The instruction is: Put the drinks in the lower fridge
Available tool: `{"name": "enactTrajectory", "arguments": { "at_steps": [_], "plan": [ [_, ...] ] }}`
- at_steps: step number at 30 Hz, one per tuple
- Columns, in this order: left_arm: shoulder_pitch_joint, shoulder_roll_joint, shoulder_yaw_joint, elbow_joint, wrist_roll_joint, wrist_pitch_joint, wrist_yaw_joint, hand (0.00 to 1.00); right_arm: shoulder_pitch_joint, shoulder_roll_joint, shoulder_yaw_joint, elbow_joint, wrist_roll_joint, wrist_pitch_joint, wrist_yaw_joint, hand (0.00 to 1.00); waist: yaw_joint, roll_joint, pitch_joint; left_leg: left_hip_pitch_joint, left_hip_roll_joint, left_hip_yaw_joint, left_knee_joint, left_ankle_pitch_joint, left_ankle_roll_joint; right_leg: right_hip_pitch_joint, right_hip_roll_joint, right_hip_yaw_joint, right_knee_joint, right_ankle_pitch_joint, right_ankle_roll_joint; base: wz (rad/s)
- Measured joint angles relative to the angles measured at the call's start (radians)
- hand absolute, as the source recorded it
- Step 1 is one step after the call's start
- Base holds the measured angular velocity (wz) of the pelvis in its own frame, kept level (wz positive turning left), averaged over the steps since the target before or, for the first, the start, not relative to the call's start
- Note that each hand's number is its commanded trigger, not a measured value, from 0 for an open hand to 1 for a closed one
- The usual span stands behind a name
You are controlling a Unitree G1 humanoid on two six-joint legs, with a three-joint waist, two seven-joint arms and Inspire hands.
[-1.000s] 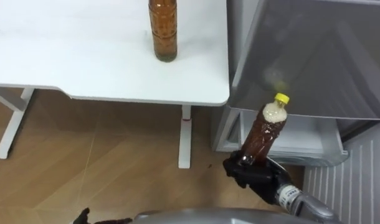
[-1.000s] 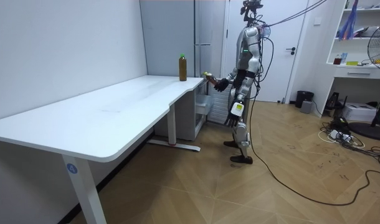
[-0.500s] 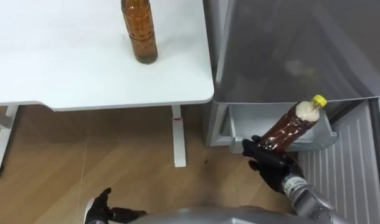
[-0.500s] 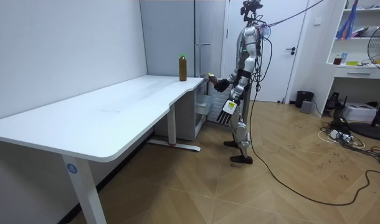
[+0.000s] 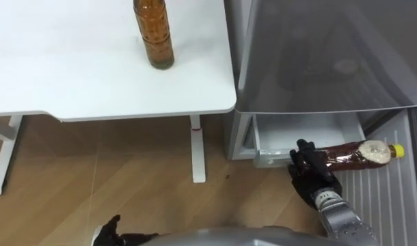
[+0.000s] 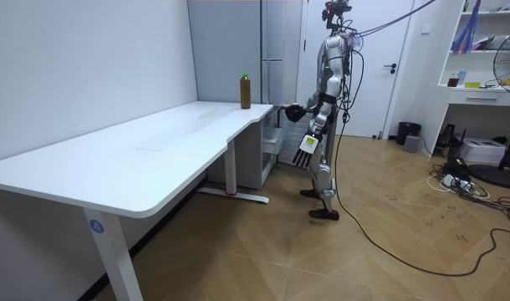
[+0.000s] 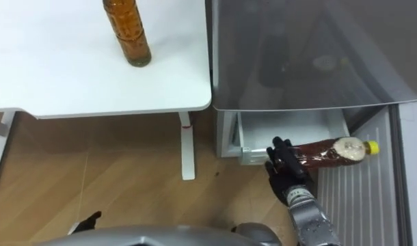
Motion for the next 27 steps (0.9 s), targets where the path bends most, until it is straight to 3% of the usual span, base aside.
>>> {"name": "enactTrajectory", "arguments": {
  "at_steps": [11,14,16,19,23,27],
  "plan": [
    [0.047,-0.011,-0.003,0.02,0.144,0.098,-0.005,0.0,-0.02,-0.001,-0.01,0.032,0.14,-0.006,0.001,1.0,0.002,0.0,0.004,0.008,-0.001,-0.023,0.01,-0.001,-0.001,0.017,-0.004,-0.011,0.002,-0.004,-0.002,0.04],
    [0.058,-0.016,-0.006,0.018,0.169,0.117,-0.027,0.0,-0.045,-0.002,-0.018,0.064,0.154,-0.006,0.004,1.0,-0.002,0.005,0.0064,-0.002,-0.002,-0.027,0.016,-0.002,-0.002,0.015,-0.006,-0.016,0.0,-0.007,-0.003,0.07],
    [0.061,-0.017,-0.003,0.016,0.183,0.132,-0.05,0.0,-0.052,-0.008,-0.021,0.074,0.16,-0.005,0.016,1.0,-0.001,0.013,0.0039,-0.012,-0.002,-0.033,0.019,-0.001,-0.002,0.009,-0.006,-0.018,-0.001,-0.007,-0.004,0.06],
    [0.067,-0.017,-0.001,0.015,0.197,0.135,-0.077,0.0,-0.053,-0.01,-0.042,0.079,0.16,0.0,0.032,1.0,0.002,0.022,0.0036,-0.015,-0.002,-0.035,0.022,-0.001,-0.003,0.004,-0.005,-0.018,0.002,-0.011,-0.005,0.01],
    [0.061,-0.013,0.0,0.013,0.196,0.136,-0.107,0.0,-0.088,-0.018,-0.049,0.122,0.147,0.002,0.044,1.0,-0.001,0.017,0.0029,-0.03,-0.002,-0.039,0.033,0.0,-0.003,-0.005,-0.007,-0.019,0.003,-0.014,-0.005,0.01],
    [0.022,-0.008,0.0,0.011,0.197,0.137,-0.118,0.0,-0.196,-0.032,-0.066,0.227,0.14,0.003,0.044,1.0,-0.005,0.006,0.0029,-0.079,-0.007,-0.056,0.058,0.0,-0.003,-0.04,-0.016,-0.034,0.012,-0.013,-0.005,0.11]
  ]
}}
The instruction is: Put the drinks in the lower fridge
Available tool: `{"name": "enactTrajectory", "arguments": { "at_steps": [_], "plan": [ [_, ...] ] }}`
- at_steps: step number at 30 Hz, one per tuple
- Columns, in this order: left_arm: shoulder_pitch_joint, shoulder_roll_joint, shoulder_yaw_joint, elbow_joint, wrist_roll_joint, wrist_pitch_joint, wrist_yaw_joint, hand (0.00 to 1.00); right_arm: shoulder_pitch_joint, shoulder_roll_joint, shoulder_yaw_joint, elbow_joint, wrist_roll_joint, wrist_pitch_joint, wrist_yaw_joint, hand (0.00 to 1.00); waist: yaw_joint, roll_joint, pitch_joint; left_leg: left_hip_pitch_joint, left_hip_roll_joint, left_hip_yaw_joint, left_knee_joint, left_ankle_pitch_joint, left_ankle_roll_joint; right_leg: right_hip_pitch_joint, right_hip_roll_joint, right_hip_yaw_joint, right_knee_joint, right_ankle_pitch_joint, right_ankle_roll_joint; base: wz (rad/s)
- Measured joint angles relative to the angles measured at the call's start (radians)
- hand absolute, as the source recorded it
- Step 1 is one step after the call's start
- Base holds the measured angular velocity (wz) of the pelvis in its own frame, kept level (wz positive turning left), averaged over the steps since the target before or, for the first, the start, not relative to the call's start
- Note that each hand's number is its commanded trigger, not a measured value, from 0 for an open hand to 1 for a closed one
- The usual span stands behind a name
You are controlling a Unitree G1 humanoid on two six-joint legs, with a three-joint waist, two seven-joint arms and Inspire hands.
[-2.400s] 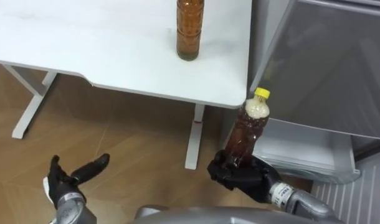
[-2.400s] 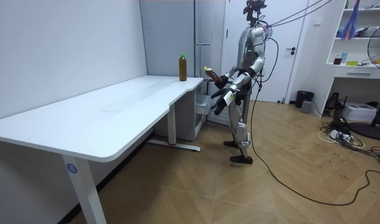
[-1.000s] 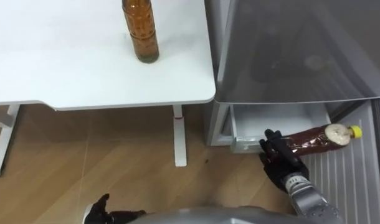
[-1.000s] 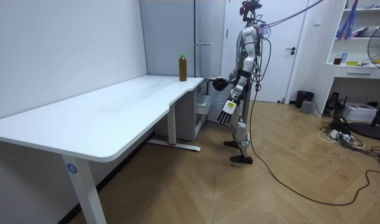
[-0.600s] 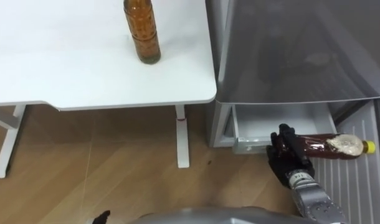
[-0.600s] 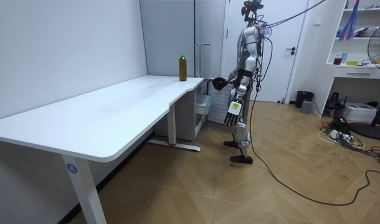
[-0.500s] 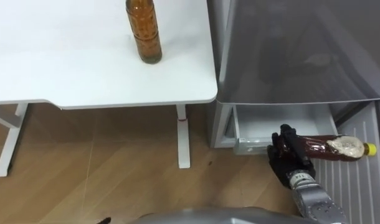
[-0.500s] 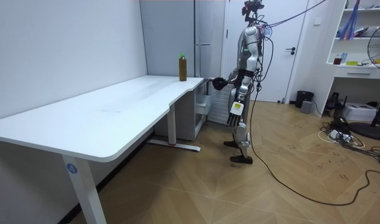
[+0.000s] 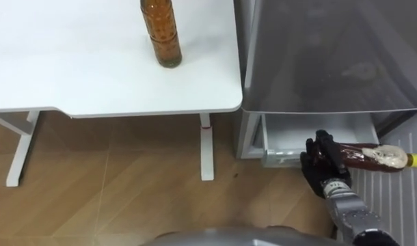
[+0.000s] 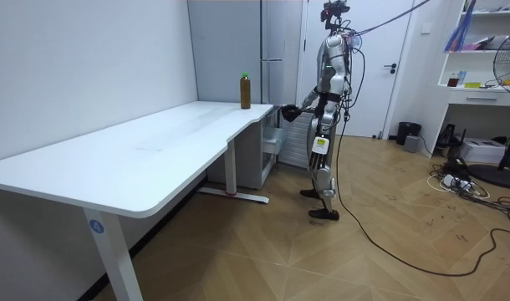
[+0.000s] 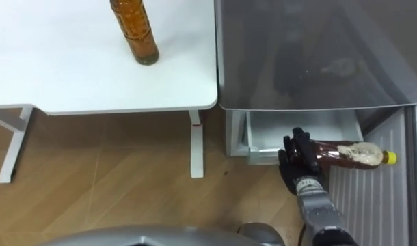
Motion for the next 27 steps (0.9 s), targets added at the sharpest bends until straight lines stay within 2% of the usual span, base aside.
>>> {"name": "enactTrajectory", "arguments": {
  "at_steps": [1,2,4,7,8,10,12,14,16,18,22,27],
  "plan": [
    [-0.017,0.005,-0.001,0.001,0.001,0.0,0.001,0.0,-0.02,-0.009,-0.006,0.019,-0.002,0.001,0.0,1.0,0.001,-0.006,0.0019,-0.01,-0.001,-0.009,0.0,0.0,0.0,-0.006,-0.003,-0.012,0.0,0.0,0.0,0.24],
    [-0.025,0.008,-0.001,0.004,0.001,0.001,0.001,0.0,-0.033,-0.014,-0.006,0.035,-0.004,0.002,0.001,1.0,0.001,-0.009,-0.0007,-0.018,-0.002,-0.013,0.001,0.002,0.0,-0.012,-0.004,-0.015,-0.001,0.0,0.0,0.25],
    [-0.056,0.029,-0.002,0.006,0.0,0.015,0.0,0.0,-0.1,-0.026,-0.023,0.088,-0.038,0.013,-0.001,1.0,0.009,-0.016,-0.0001,-0.051,-0.003,-0.024,0.015,0.004,-0.001,-0.033,-0.008,-0.026,0.001,0.002,-0.003,0.15],
    [-0.082,0.048,-0.003,0.008,0.008,0.024,-0.015,0.0,-0.162,-0.033,-0.022,0.134,-0.047,0.024,0.027,1.0,0.009,-0.03,0.009,-0.094,-0.003,-0.024,0.026,0.008,-0.004,-0.073,-0.009,-0.03,0.007,0.008,-0.008,0.02],
    [-0.088,0.049,-0.003,0.01,0.012,0.027,-0.018,0.0,-0.169,-0.033,-0.022,0.146,-0.045,0.026,0.033,1.0,0.009,-0.032,0.0092,-0.102,-0.003,-0.024,0.028,0.008,-0.004,-0.082,-0.01,-0.03,0.009,0.008,-0.009,-0.04],
    [-0.138,0.049,-0.025,0.046,0.017,0.035,-0.02,0.0,-0.246,-0.046,-0.023,0.247,-0.05,0.033,0.037,1.0,0.015,-0.031,0.0106,-0.146,-0.006,-0.023,0.038,0.012,-0.004,-0.13,-0.016,-0.03,0.025,0.015,-0.012,-0.06],
    [-0.163,0.051,-0.026,0.057,0.014,0.035,-0.02,0.0,-0.294,-0.055,-0.034,0.299,-0.068,0.044,0.04,1.0,0.025,-0.029,0.0108,-0.175,-0.007,-0.022,0.043,0.016,-0.005,-0.16,-0.018,-0.03,0.031,0.02,-0.016,-0.04],
    [-0.176,0.064,-0.04,0.063,0.007,0.037,-0.025,0.0,-0.312,-0.066,-0.04,0.324,-0.077,0.059,0.055,1.0,0.033,-0.029,0.0122,-0.195,-0.005,-0.021,0.046,0.019,-0.008,-0.182,-0.017,-0.033,0.034,0.024,-0.02,-0.03],
    [-0.19,0.08,-0.067,0.066,0.008,0.043,-0.035,0.0,-0.33,-0.084,-0.038,0.333,-0.075,0.067,0.056,1.0,0.052,-0.026,0.0197,-0.219,-0.005,-0.023,0.052,0.022,-0.012,-0.208,-0.019,-0.035,0.046,0.026,-0.024,-0.04],
    [-0.193,0.086,-0.065,0.067,0.01,0.043,-0.036,0.0,-0.349,-0.087,-0.041,0.347,-0.078,0.067,0.055,1.0,0.061,-0.029,0.0227,-0.244,-0.006,-0.024,0.056,0.027,-0.014,-0.233,-0.022,-0.038,0.055,0.027,-0.028,0.02],
    [-0.195,0.108,-0.062,0.066,0.011,0.046,-0.04,0.0,-0.408,-0.097,-0.058,0.362,-0.12,0.085,0.05,1.0,0.08,-0.056,0.0399,-0.317,-0.009,-0.02,0.077,0.044,-0.021,-0.312,-0.031,-0.044,0.078,0.033,-0.043,0.03],
    [-0.202,0.111,-0.064,0.067,0.007,0.038,-0.041,0.0,-0.441,-0.108,-0.059,0.362,-0.119,0.086,0.036,1.0,0.098,-0.067,0.0462,-0.377,-0.013,-0.018,0.105,0.053,-0.027,-0.377,-0.045,-0.051,0.123,0.026,-0.054,0.07]
  ]
}}
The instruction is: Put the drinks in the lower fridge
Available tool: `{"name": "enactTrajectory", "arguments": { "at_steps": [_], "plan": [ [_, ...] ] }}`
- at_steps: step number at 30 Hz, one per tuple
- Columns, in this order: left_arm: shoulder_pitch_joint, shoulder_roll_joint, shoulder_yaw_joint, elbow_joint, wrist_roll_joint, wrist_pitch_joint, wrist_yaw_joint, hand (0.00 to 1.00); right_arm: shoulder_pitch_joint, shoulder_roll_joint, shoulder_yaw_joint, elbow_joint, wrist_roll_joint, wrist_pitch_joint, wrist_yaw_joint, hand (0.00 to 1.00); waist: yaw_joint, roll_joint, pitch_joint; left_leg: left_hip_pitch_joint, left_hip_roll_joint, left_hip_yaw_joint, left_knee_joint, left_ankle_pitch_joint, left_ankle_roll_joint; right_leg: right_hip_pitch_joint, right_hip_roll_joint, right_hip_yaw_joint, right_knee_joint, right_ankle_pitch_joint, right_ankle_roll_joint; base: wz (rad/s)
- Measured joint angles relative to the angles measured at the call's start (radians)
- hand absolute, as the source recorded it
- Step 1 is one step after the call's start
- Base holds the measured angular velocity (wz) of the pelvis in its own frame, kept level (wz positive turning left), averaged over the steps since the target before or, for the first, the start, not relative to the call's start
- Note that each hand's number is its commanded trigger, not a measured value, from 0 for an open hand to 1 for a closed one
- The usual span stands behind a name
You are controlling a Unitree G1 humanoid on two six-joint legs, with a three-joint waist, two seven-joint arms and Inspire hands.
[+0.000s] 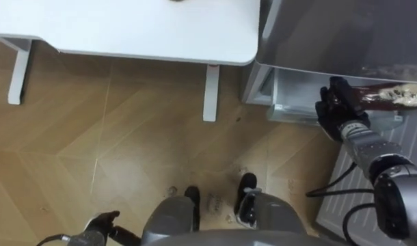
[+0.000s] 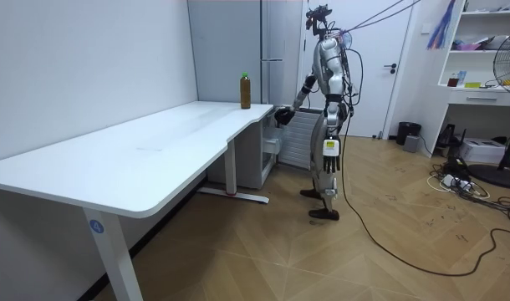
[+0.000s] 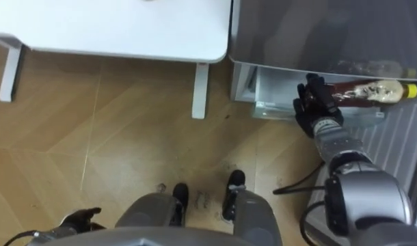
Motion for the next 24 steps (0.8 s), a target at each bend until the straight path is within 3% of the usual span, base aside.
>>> {"name": "enactTrajectory", "arguments": {
  "at_steps": [13,14,15,16,24],
  "plan": [
    [-0.005,-0.001,-0.032,-0.001,-0.021,-0.003,0.003,0.0,-0.044,-0.022,0.001,0.041,-0.039,0.024,-0.01,1.0,0.02,0.0,0.0003,-0.046,-0.005,-0.006,0.018,0.019,-0.006,-0.028,-0.031,-0.04,0.027,-0.013,-0.009,0.13],
    [-0.005,-0.001,-0.041,-0.001,-0.021,-0.001,0.002,0.0,-0.045,-0.022,0.003,0.041,-0.041,0.026,-0.004,0.68,0.022,0.0,0.0003,-0.05,-0.006,-0.006,0.02,0.02,-0.005,-0.033,-0.033,-0.04,0.027,-0.013,-0.008,0.06],
    [-0.005,-0.001,-0.045,-0.001,-0.021,0.0,0.002,0.0,-0.047,-0.022,0.008,0.041,-0.042,0.027,-0.001,0.53,0.024,0.0,0.0002,-0.054,-0.007,-0.005,0.021,0.02,-0.005,-0.036,-0.033,-0.04,0.027,-0.013,-0.008,0.0],
    [-0.006,-0.001,-0.049,-0.002,-0.02,0.0,0.003,0.0,-0.054,-0.024,0.026,0.041,-0.049,0.027,0.0,0.0,0.024,0.0,0.0002,-0.062,-0.006,-0.003,0.025,0.02,-0.004,-0.041,-0.033,-0.041,0.03,-0.013,-0.009,0.0],
    [-0.007,-0.001,-0.056,-0.001,-0.02,0.001,0.005,0.0,-0.061,-0.045,0.079,0.045,-0.076,0.045,0.01,0.0,0.054,0.006,-0.0005,-0.063,-0.003,-0.002,0.026,0.021,-0.004,-0.038,-0.031,-0.046,0.028,-0.011,-0.01,0.01]
  ]
}}
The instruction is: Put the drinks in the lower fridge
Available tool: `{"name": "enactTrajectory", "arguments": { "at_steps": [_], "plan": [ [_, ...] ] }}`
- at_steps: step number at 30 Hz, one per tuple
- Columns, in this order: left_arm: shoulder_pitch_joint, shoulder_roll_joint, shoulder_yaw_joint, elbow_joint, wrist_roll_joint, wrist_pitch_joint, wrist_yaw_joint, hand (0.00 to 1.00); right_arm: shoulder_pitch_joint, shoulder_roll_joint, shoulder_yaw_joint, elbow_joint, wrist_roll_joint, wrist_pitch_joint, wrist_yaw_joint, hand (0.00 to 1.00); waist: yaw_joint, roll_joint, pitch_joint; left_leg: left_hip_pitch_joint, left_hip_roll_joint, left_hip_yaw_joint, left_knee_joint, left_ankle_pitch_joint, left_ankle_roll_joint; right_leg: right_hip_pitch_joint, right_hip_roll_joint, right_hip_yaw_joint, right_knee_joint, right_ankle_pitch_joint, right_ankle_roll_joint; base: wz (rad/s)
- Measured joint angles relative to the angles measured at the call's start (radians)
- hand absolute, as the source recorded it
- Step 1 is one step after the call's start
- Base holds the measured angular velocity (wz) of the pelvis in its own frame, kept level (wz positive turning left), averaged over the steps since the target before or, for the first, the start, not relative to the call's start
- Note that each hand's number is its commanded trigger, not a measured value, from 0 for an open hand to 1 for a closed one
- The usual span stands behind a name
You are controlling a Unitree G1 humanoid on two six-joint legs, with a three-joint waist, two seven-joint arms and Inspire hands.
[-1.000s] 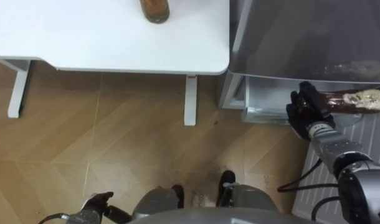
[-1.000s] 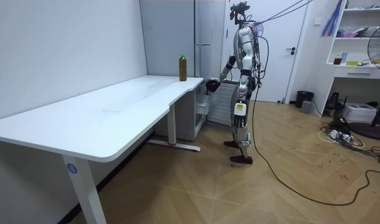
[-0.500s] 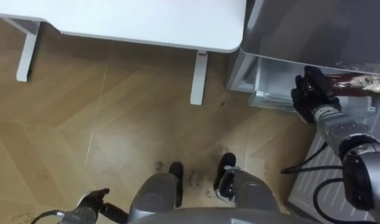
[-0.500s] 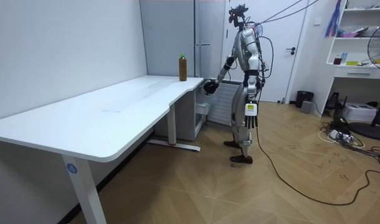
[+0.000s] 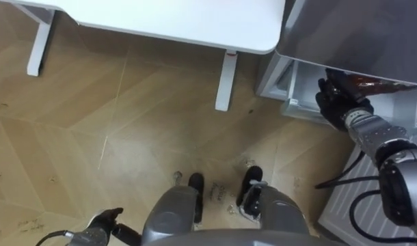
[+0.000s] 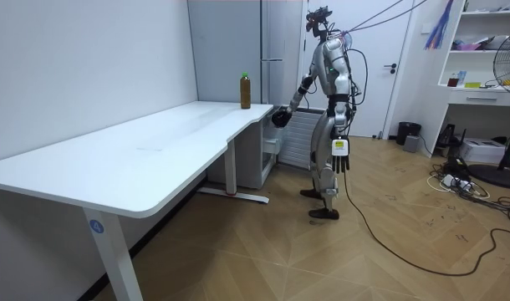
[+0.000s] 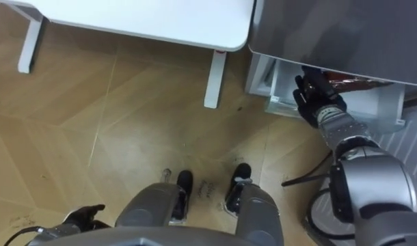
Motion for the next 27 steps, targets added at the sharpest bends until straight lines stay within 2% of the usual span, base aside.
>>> {"name": "enactTrajectory", "arguments": {
  "at_steps": [5,14,20,27],
  "plan": [
    [-0.001,0.0,-0.016,-0.003,0.0,0.003,-0.005,0.0,-0.004,-0.004,0.01,0.0,0.001,0.001,0.021,0.0,0.018,0.003,0.0002,0.003,0.0,-0.001,0.0,0.0,0.0,0.005,-0.002,-0.007,0.0,0.0,0.0,0.04],
    [-0.001,0.0,-0.019,-0.012,0.0,0.011,-0.018,0.0,-0.005,-0.021,0.007,0.007,0.001,0.003,0.039,0.0,0.009,0.009,-0.0006,-0.003,-0.009,-0.002,0.009,0.004,0.004,0.005,-0.021,-0.023,0.015,-0.011,0.005,0.07],
    [-0.001,0.0,-0.017,-0.02,0.003,0.02,-0.02,0.0,-0.005,-0.03,0.006,0.007,0.0,0.013,0.039,0.0,0.01,0.017,-0.0054,-0.009,-0.008,-0.001,0.008,0.005,0.005,0.005,-0.024,-0.03,0.017,-0.01,0.004,0.03],
    [-0.002,0.0,0.02,-0.03,0.02,0.024,-0.02,0.0,-0.005,-0.038,0.005,0.009,-0.026,0.022,0.039,0.0,0.006,0.025,-0.0099,0.005,-0.008,0.0,0.0,0.009,0.005,0.019,-0.016,-0.03,0.006,-0.002,0.005,0.0]
  ]
}}
